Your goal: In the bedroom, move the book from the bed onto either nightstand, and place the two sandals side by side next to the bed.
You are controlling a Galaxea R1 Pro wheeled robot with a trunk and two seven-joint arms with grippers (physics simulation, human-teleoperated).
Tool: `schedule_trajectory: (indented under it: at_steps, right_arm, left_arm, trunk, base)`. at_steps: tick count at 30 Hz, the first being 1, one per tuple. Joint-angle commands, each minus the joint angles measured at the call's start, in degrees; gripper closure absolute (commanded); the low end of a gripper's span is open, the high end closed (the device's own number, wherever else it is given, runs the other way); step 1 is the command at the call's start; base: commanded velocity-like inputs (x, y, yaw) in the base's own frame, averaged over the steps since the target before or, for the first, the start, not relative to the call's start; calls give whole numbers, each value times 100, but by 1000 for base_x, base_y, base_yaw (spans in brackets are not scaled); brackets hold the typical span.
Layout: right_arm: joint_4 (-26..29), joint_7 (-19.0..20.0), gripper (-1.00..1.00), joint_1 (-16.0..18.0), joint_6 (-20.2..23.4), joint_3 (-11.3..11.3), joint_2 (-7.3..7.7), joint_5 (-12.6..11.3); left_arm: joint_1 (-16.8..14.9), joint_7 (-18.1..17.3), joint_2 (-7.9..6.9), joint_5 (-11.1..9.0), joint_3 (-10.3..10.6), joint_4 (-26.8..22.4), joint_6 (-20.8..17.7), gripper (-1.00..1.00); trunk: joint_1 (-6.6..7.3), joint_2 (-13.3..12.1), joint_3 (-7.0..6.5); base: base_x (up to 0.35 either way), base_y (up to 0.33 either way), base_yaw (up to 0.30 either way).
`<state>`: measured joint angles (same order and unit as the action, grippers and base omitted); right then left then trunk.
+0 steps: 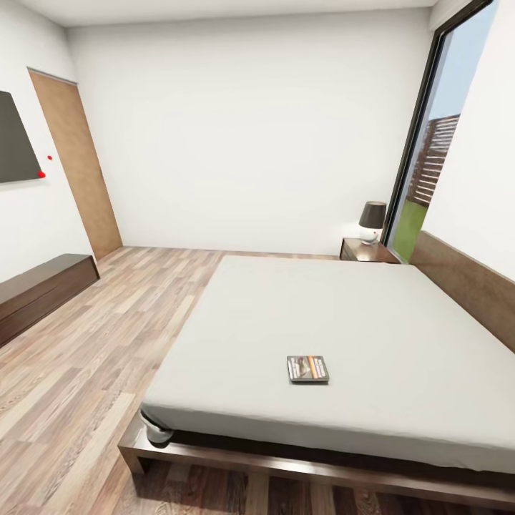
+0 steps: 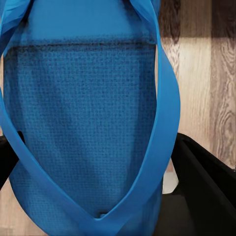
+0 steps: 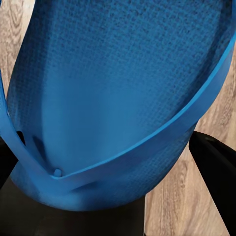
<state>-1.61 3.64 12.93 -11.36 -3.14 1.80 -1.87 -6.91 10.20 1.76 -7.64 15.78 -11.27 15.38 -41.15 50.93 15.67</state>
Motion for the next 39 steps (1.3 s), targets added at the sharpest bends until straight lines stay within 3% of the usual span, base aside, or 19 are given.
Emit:
schedule_trajectory:
  at_steps: [1, 21, 39]
  right_arm:
    - [-16, 14, 100, 8, -33, -30, 4, -22]
    - [38, 6, 100, 8, -33, -28, 80, -25]
    - [49, 5, 100, 8, -33, -24, 58, -32]
  left_arm:
    - [-4, 26, -1, -67, 42, -17, 24, 100]
    - [-3, -87, -6, -81, 14, 5, 27, 100]
    - [6, -88, -9, -83, 12, 11, 27, 100]
  trunk:
    - [-23, 47, 26]
    - [-462, 849, 385]
    - [-858, 1571, 708]
  base:
    - [0, 0, 0]
    - [0, 0, 0]
    - [0, 0, 0]
